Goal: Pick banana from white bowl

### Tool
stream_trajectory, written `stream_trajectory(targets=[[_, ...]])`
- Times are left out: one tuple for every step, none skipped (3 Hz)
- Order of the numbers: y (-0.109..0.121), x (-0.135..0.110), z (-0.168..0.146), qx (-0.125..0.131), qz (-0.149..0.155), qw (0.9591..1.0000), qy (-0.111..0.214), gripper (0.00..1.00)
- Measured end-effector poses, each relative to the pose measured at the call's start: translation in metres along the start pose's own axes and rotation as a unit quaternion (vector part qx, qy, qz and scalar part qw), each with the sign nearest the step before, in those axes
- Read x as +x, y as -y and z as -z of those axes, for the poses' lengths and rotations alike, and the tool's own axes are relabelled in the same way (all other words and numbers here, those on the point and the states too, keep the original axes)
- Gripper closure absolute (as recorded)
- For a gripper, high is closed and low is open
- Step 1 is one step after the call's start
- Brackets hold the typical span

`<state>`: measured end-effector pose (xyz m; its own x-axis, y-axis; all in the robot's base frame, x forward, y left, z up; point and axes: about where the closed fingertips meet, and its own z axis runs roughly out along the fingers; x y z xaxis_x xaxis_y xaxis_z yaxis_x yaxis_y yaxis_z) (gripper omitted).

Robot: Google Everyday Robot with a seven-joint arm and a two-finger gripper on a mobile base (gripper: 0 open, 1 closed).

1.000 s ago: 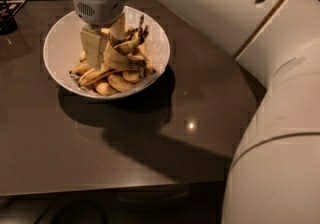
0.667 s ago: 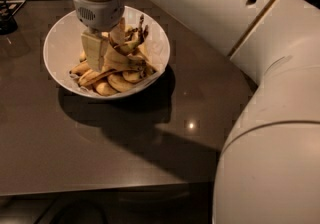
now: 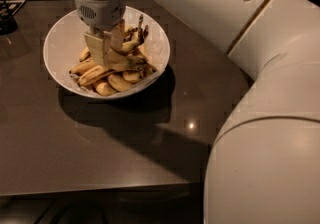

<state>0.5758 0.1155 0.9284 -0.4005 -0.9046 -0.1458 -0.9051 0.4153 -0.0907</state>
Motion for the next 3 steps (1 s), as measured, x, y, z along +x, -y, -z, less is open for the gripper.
stream_trajectory(targets=[[0.000,0.000,0.000,0.000,0.000,1.0000,0.000,0.89],[-0.002,-0.005,0.006,-0.003,0.021,0.9993,0.030,1.00],[-0.012,0.005,0.034,-0.012,0.062,0.9936,0.094,1.00]])
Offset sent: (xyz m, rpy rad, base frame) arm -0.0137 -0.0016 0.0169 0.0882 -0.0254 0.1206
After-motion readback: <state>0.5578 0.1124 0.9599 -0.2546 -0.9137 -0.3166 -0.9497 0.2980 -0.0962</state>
